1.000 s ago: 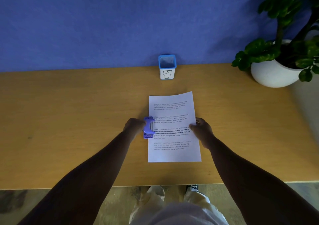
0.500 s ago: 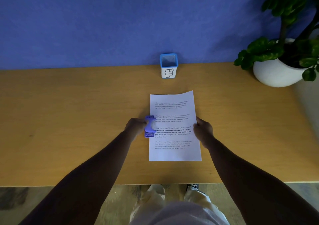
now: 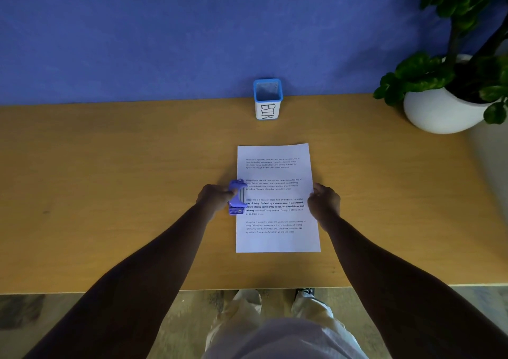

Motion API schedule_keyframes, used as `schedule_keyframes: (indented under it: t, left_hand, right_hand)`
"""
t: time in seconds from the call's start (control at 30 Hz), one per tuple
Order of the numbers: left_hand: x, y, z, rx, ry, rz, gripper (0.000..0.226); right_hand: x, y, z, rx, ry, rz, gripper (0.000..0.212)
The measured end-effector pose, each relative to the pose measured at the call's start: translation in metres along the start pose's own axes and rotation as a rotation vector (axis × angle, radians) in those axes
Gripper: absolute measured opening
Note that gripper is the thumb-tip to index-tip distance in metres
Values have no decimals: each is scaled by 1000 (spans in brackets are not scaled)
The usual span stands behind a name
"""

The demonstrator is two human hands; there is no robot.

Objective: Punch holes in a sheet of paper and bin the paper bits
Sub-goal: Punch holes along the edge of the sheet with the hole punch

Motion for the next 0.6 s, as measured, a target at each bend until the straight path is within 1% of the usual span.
schedule_keyframes:
  t: [0.1,0.23,0.4,0.6]
  left_hand:
    - [0,1,-2,5,-23,-8,41]
    - [1,-1,-2,34,-6,21,36]
    - [9,-4,-3,109,116,205,34]
    - [12,-4,-1,132,141,302,33]
  right_hand:
    - [1,0,1,21,-14,6,35]
    - [4,1,2,48,26,29,41]
    - [7,0,4,104,57,20,38]
    - [10,4,2,125,79,-7,36]
Point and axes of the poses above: each hand's wrist, its own z-axis towards the middle knuckle, its own y-axis out of the palm, x = y × z, the point moved 8 cm from there along z, towards the middle knuckle, and after that the axes turned 8 degrees about x, right-handed, at the moved point
